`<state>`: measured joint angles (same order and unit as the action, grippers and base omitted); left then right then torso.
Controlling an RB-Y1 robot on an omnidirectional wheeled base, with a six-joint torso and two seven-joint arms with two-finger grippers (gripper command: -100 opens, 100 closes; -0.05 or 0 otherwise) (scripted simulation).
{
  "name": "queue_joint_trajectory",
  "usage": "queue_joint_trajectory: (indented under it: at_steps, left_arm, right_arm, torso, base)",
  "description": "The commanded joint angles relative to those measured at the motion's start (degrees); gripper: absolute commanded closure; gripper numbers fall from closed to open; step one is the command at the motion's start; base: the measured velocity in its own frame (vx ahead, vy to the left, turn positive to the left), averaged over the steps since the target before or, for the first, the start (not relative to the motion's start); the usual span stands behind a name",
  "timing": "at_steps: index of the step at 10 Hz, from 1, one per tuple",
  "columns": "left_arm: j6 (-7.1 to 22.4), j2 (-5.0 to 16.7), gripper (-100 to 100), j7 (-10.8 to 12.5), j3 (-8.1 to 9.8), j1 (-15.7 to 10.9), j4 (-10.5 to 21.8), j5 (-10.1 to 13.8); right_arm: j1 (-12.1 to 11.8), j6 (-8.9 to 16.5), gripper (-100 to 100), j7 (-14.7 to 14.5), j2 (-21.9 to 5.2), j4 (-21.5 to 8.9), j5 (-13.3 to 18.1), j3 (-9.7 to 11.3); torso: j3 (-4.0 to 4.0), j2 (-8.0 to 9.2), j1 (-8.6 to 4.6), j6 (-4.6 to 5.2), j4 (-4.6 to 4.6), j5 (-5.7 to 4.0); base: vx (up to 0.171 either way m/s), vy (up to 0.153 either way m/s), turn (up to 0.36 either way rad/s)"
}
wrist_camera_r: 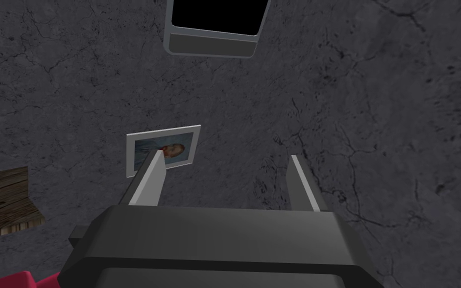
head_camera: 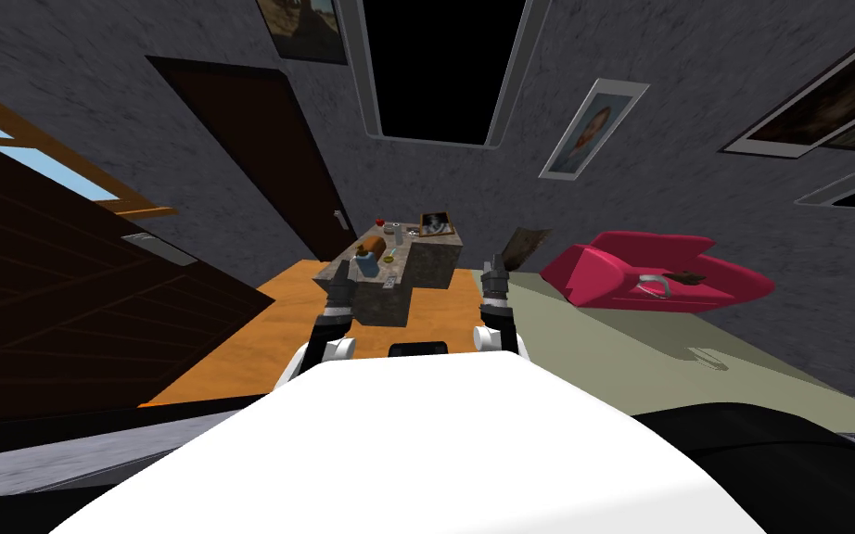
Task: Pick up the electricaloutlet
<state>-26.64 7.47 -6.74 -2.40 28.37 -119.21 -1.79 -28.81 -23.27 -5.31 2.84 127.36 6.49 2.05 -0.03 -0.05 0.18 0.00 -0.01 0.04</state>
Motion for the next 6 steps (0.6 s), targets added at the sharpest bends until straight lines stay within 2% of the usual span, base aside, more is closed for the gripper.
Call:
queue_joint_trajectory:
  at_steps: [1, 2, 3, 6]
  left_arm:
    - [-1.0, 0.3, -100, 0.2, 0.14, -0.9, 2.9, 0.7]
    - [-1.7, 0.5, -100, 0.4, 0.18, -1.3, 4.7, 1.2]
    - [-1.7, 0.5, -100, 0.4, 0.18, -1.3, 5.0, 1.2]
    - [-3.5, 1.2, -100, 0.9, 0.26, -2.5, 10.3, 2.6]
  right_arm:
    - [0.0, 0.0, 0, 0.0, 0.0, 0.0, 0.0, 0.0]
    - [0.0, 0.0, 0, 0.0, 0.0, 0.0, 0.0, 0.0]
    - [0.0, 0.0, 0, 0.0, 0.0, 0.0, 0.0, 0.0]
    - [0.0, 0.0, 0, 0.0, 0.0, 0.0, 0.0, 0.0]
  torso:
    - [0.00, 0.00, 0.00, 0.00, 0.00, 0.00]
    - [0.01, 0.02, 0.03, 0.01, 0.01, 0.01]
    - [0.00, -0.01, 0.07, 0.00, 0.00, 0.01]
    - [0.00, -0.01, 0.06, 0.00, 0.00, 0.01]
  base:
    - [-0.001, 0.055, -0.033]
    - [0.015, 0.067, -0.043]
    - [0.018, 0.055, -0.015]
    - [0.011, 0.064, -0.033]
